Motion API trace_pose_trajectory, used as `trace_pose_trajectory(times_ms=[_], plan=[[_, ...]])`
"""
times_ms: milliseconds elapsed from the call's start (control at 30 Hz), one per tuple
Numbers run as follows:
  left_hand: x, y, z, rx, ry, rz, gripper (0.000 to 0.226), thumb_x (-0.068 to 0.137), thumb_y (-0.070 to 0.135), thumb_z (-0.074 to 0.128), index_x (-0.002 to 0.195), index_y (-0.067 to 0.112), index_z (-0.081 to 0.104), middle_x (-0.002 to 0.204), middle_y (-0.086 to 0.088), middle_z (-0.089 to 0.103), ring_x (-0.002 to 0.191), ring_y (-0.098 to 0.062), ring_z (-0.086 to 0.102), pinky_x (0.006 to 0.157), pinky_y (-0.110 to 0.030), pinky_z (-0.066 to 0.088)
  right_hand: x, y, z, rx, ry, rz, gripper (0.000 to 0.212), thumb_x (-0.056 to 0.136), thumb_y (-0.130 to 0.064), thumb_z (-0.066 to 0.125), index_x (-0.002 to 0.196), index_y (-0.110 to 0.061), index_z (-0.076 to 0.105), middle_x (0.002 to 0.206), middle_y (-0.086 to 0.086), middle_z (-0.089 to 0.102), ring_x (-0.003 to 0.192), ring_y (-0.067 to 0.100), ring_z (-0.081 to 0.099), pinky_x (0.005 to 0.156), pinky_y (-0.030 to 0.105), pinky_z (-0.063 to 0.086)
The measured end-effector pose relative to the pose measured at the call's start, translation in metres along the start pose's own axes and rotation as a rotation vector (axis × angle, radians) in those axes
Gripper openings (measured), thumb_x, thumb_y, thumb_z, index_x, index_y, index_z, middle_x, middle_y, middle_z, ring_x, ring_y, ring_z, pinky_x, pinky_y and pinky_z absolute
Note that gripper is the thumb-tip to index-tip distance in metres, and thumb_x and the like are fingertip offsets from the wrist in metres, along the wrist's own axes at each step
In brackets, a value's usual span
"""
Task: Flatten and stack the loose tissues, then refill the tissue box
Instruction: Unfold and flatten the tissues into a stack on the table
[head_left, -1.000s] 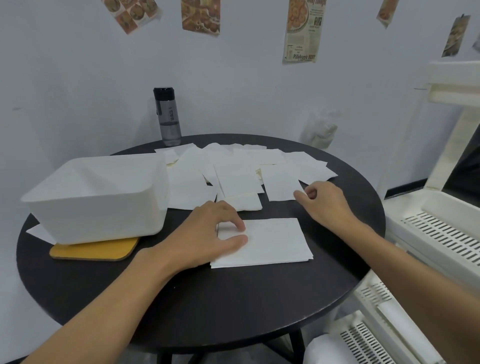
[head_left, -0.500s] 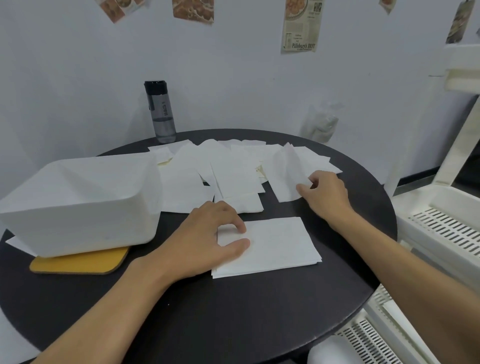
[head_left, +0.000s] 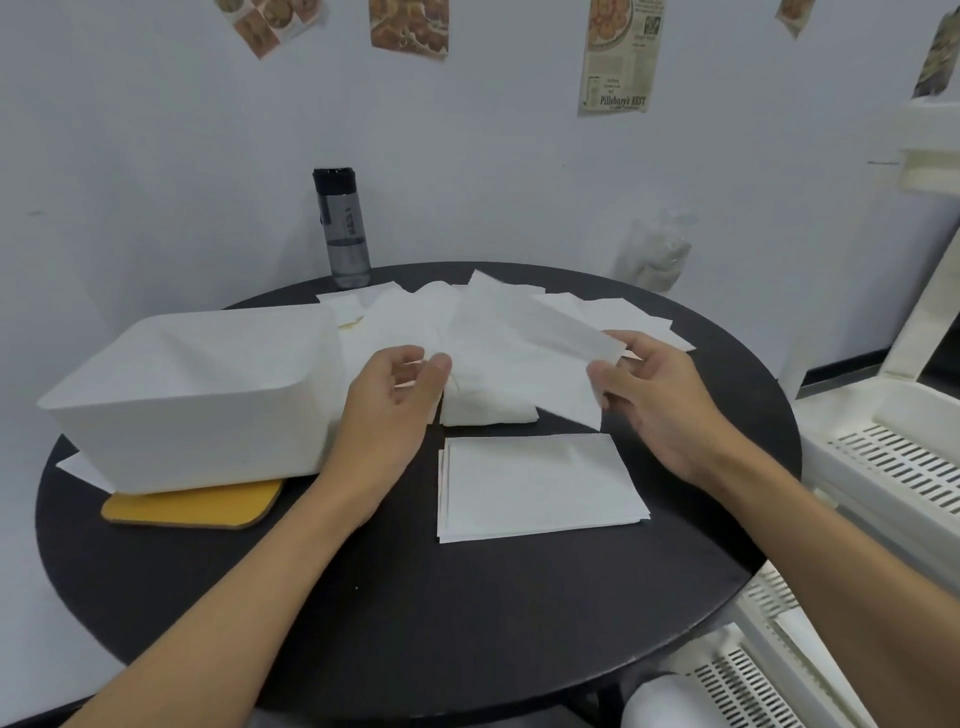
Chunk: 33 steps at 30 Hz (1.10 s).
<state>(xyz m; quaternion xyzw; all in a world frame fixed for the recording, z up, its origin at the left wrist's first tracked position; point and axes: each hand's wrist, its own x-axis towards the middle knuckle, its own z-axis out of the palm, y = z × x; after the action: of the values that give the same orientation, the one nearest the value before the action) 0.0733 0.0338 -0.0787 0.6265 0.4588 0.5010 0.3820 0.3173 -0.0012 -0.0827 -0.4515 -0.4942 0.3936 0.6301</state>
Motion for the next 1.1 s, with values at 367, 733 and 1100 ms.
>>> trace_pose_trajectory(times_ms=[367,733,1100], plan=[[-0.005,-0.001,-0.006,-0.145,-0.085,-0.068,0.044,0.086,0.012,0.078,0.121,0.029,0.057,0.096,-0.003,0.078,0.098,-0.028,0.073,0.098,-0.056,0.053,-0.015,0.0,0.002,-0.273,-0.102,-0.019,0.044,0.09,0.004,0.063,0.127,-0.017,0.055,0.064,0.002,0.045,0.067,0.019,0.048,0.067,0.026,0.04],[-0.008,-0.005,-0.004,-0.045,-0.125,0.043,0.03,0.084,0.007,0.078,0.106,0.023,0.066,0.097,0.004,0.073,0.075,-0.012,0.066,0.074,-0.023,0.053,-0.027,0.003,-0.006,-0.336,-0.061,0.002,0.021,0.091,-0.002,0.063,0.105,-0.017,0.069,0.068,0.01,0.047,0.07,0.024,0.046,0.072,0.033,0.036],[-0.018,-0.011,-0.008,0.425,-0.352,0.247,0.017,0.085,0.035,0.076,0.096,0.041,0.064,0.111,0.027,0.058,0.109,0.008,0.05,0.087,-0.014,0.038,-0.033,0.004,-0.005,-0.897,-0.199,-0.035,0.018,0.084,-0.021,0.068,0.094,-0.036,0.067,0.095,-0.01,0.05,0.082,0.003,0.049,0.093,0.031,0.039]])
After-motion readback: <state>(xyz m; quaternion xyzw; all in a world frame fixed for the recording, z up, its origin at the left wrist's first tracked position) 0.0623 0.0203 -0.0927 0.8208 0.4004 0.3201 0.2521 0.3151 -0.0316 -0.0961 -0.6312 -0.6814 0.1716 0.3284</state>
